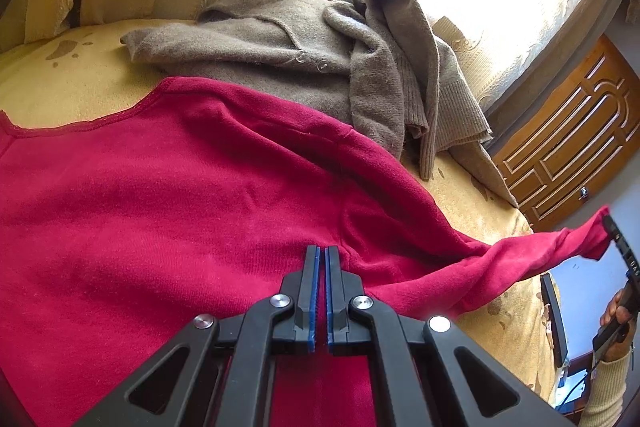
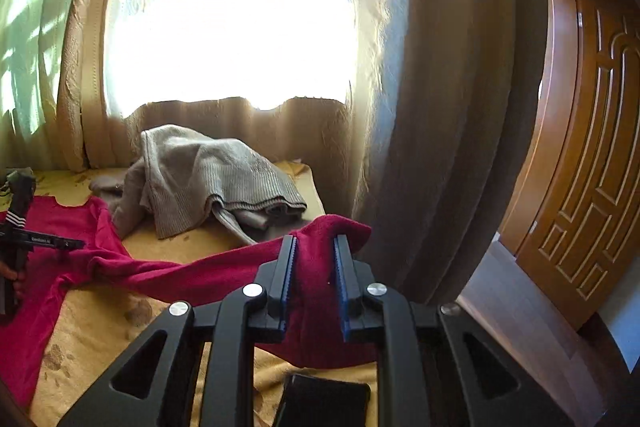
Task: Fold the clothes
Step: 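Fold the held sleeve across the shirt body with the right tool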
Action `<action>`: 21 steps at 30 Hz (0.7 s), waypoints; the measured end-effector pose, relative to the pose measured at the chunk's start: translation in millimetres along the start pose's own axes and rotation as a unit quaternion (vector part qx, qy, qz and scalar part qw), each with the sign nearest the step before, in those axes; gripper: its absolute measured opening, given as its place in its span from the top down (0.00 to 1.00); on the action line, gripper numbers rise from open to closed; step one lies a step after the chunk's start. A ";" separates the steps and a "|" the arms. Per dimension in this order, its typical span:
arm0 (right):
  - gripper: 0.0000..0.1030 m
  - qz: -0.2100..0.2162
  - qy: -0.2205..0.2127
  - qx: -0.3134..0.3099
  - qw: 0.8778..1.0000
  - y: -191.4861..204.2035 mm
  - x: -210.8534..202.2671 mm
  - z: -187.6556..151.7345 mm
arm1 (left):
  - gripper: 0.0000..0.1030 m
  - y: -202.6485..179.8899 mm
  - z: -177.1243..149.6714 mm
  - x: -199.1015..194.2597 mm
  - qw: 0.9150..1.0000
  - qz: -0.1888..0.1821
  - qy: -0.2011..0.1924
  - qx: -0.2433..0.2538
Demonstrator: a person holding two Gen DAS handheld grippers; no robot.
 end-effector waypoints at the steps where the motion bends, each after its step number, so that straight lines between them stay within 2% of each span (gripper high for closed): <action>1: 0.75 -0.004 0.024 0.010 1.000 -6.8 5.9 -14.3 | 0.98 0.4 0.1 -0.5 1.000 0.000 0.001 -0.001; 4: 0.75 -0.004 0.058 0.083 0.995 -39.2 15.6 -48.7 | 0.98 0.6 0.6 -1.2 1.000 -0.001 0.007 -0.005; 7: 0.73 0.021 0.054 0.134 0.989 -52.1 12.8 -56.4 | 0.98 0.7 2.3 -0.8 1.000 0.000 0.018 -0.010; 10: 0.68 0.081 0.057 0.157 0.983 -42.3 16.7 -55.4 | 0.98 2.0 3.2 -1.2 1.000 -0.001 0.026 -0.011; 17: 0.65 0.155 0.063 0.158 0.973 -10.5 26.9 -47.6 | 0.98 4.3 2.6 -2.4 0.999 -0.030 0.005 -0.024; 21: 0.54 0.183 0.074 0.135 0.971 11.1 30.9 -41.9 | 0.98 8.8 5.2 -2.3 0.997 -0.060 0.008 -0.052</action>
Point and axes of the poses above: each gripper's, at about its wrist camera, not at the fingertips, and x roughly the way its jaws point, y to its left, z to its top, the point moved 9 cm from there along x, roughly the way its jaws point, and after that the axes turned 14 degrees about -x, right-handed, at the moved point
